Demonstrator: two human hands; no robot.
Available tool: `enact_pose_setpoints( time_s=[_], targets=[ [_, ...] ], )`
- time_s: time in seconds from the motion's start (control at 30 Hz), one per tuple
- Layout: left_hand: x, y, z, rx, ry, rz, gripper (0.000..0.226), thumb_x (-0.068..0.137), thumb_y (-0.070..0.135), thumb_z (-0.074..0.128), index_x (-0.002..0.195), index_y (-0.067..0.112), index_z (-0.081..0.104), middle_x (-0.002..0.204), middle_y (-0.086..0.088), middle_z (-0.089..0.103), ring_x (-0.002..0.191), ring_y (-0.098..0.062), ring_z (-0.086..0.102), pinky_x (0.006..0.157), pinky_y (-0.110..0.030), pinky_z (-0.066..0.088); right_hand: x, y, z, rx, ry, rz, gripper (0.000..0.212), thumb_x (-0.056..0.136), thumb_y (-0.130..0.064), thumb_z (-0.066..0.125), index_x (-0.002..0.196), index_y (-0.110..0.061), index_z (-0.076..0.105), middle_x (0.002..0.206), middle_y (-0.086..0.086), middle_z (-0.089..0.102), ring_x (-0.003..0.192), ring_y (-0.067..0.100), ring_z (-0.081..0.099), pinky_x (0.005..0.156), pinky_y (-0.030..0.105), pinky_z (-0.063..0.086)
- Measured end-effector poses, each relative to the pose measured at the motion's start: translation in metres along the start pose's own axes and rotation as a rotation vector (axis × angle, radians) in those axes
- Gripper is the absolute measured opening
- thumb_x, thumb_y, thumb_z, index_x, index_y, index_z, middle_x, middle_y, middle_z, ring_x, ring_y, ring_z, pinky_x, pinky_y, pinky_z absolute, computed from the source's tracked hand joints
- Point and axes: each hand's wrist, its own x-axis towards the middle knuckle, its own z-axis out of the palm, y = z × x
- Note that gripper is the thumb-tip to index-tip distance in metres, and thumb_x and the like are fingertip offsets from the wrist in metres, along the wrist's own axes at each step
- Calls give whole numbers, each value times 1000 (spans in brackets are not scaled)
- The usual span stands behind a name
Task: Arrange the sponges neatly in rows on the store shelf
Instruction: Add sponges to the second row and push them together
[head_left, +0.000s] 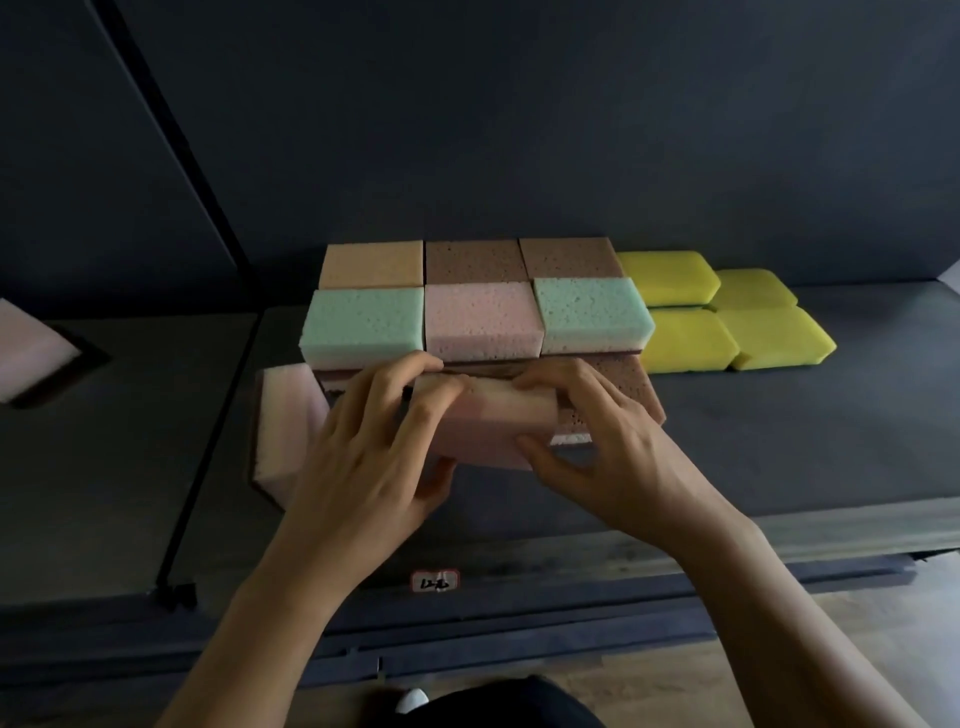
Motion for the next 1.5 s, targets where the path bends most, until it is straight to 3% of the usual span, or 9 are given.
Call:
enact_pose_setpoints(
  time_s=[0.1, 0.23, 0.37, 0.57, 0.87, 1.1, 1.2, 1.37, 1.5],
  targets=[
    [3, 0, -3, -34, -57, -28, 79, 70, 29, 76, 138, 11, 40, 142, -10, 42, 132, -28, 42, 105, -45, 42, 0, 6, -1, -151, -32, -81, 71, 81, -42, 75, 140, -19, 45, 146, -3, 43, 133, 13, 44, 108, 21, 38],
    [5, 2, -5, -46, -109, -37, 87, 68, 35, 73, 144, 12, 36, 143, -7, 40, 132, -25, 40, 104, -37, 36, 2, 8, 0, -162, -43, -74, 70, 82, -41, 76, 140, -17, 45, 138, -2, 50, 129, 15, 48, 101, 34, 47],
    [5, 3, -4, -37, -134, -38, 95, 70, 44, 76, 148, 12, 33, 146, -7, 36, 132, -24, 37, 100, -36, 38, 2, 7, -2, -106, -50, -22, 75, 79, -45, 73, 141, -21, 40, 136, -7, 51, 125, 10, 50, 96, 34, 50],
    [4, 0, -5, -112, -111, -111, 87, 75, 50, 69, 146, 12, 37, 143, -7, 39, 130, -22, 42, 90, -36, 51, 0, 6, -6, -187, -77, -77, 86, 80, -52, 72, 149, -20, 32, 145, -4, 42, 132, 12, 43, 107, 24, 38],
    [13, 15, -12, 53, -99, 56, 61, 79, 44, 68, 133, 17, 55, 142, -4, 47, 132, -26, 42, 106, -44, 38, 2, 9, -2, -120, -58, -67, 79, 78, -37, 80, 143, -15, 42, 136, -1, 51, 125, 17, 52, 96, 40, 49],
    [14, 13, -10, 42, -125, 21, 59, 79, 40, 71, 131, 18, 56, 140, -1, 48, 129, -22, 46, 102, -35, 40, -4, 17, -10, -274, -124, -44, 92, 79, -56, 70, 153, -20, 28, 153, -3, 40, 142, 17, 35, 115, 43, 34],
    [16, 13, -9, 45, -142, -6, 62, 77, 41, 72, 133, 18, 55, 140, 0, 48, 128, -21, 46, 101, -37, 43, -9, 24, -16, -295, -74, -16, 83, 81, -53, 69, 149, -19, 36, 148, -2, 45, 139, 19, 38, 113, 45, 37],
    [17, 14, -2, 50, -157, -53, 65, 75, 38, 75, 134, 17, 56, 135, 0, 51, 124, -20, 49, 98, -34, 43, -12, 38, -18, -324, 20, 37, 52, 84, -27, 74, 133, -20, 58, 134, -5, 58, 127, 20, 50, 97, 44, 49],
    [19, 14, 4, 50, -179, -69, 65, 74, 37, 76, 133, 18, 56, 134, 0, 51, 124, -20, 49, 99, -30, 38, -12, 43, -15, -357, 29, 60, 44, 79, -20, 78, 122, -20, 67, 125, -8, 62, 119, 18, 54, 91, 42, 52]
  ],
)
